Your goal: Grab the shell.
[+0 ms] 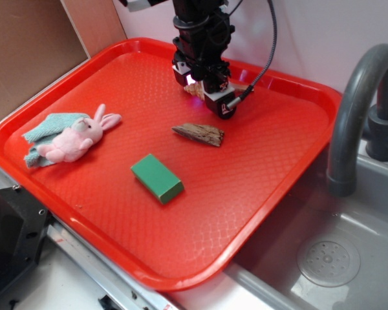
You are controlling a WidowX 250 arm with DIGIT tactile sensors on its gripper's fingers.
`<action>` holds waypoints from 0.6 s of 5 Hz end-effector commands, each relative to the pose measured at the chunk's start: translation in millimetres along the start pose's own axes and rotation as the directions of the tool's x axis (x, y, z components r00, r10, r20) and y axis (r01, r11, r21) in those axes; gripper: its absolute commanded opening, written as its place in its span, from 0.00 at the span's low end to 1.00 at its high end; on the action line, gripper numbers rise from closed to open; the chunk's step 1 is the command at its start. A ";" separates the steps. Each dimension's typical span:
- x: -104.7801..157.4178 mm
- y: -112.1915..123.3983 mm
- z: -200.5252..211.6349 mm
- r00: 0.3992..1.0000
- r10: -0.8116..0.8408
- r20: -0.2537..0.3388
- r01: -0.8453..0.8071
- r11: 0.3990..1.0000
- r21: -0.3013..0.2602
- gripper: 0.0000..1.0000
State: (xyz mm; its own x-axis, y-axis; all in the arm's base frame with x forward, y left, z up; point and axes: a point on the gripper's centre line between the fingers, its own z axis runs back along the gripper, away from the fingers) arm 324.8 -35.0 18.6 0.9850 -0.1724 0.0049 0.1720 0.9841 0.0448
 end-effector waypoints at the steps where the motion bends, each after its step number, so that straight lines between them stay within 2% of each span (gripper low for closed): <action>1: 3.1 -7.4 6.3 1.000 0.012 0.014 -0.012 1.000 0.008 0.00; 2: -3.6 -10.7 14.5 1.000 0.029 0.005 -0.029 1.000 -0.007 0.00; 3: -19.3 -5.8 64.6 0.991 0.133 0.035 -0.131 0.990 -0.050 0.00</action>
State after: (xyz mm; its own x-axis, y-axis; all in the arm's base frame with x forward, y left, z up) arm 298.1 -41.6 66.9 0.9989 -0.0438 -0.0143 0.0437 0.9990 -0.0054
